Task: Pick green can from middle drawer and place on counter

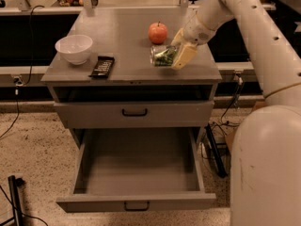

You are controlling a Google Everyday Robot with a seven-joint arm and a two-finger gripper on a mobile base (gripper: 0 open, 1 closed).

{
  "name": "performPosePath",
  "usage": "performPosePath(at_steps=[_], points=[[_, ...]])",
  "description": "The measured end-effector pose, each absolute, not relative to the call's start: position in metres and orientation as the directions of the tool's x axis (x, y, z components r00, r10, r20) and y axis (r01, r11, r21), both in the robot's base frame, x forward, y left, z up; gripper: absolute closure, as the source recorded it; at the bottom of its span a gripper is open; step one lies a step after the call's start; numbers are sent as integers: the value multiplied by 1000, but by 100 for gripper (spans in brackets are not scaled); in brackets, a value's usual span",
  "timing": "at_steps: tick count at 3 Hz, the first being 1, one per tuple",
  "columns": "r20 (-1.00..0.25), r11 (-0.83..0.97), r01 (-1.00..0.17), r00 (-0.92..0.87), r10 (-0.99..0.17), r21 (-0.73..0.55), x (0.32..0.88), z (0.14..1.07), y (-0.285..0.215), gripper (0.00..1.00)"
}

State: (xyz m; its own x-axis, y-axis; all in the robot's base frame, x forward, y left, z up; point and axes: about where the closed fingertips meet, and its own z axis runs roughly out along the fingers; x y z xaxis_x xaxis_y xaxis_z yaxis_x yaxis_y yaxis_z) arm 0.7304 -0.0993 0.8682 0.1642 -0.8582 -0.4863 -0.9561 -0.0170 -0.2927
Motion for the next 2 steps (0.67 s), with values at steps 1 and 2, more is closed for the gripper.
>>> performPosePath(at_steps=[1,2], points=[[-484,8,-963,128,-866,-268,725,877,-114,36],[-488,13,-961,128,-863,-276,729,876,-112,12]])
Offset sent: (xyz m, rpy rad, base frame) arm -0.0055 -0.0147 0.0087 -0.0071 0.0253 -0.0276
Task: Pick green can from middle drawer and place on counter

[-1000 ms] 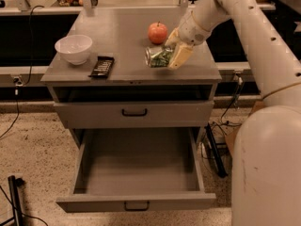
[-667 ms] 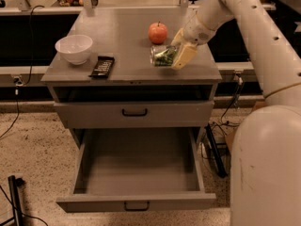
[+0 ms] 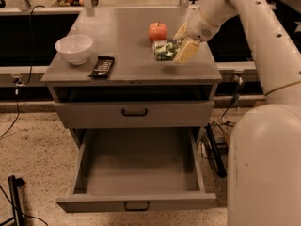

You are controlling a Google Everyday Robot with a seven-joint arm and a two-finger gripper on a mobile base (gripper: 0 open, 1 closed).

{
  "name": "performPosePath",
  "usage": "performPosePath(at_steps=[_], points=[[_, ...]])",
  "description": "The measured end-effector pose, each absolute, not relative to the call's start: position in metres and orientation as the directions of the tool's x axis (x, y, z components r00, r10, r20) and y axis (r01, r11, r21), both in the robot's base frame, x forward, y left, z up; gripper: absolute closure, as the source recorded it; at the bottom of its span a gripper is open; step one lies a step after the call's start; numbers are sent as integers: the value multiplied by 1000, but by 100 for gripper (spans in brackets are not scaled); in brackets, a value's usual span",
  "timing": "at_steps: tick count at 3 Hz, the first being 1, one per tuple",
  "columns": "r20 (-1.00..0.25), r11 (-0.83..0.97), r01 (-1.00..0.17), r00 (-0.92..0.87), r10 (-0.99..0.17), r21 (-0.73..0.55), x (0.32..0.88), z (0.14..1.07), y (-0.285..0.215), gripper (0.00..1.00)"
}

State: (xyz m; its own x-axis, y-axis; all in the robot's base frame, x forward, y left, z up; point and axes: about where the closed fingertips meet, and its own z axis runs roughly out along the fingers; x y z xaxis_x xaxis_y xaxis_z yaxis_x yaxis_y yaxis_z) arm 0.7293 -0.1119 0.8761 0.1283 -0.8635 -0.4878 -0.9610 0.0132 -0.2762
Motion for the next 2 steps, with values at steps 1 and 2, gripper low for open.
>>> performPosePath(at_steps=[1,2], points=[[-498,24,-957,129,-858,-290,737,872,-106,0],[-498,24,-957,129,-858,-290,737,872,-106,0]])
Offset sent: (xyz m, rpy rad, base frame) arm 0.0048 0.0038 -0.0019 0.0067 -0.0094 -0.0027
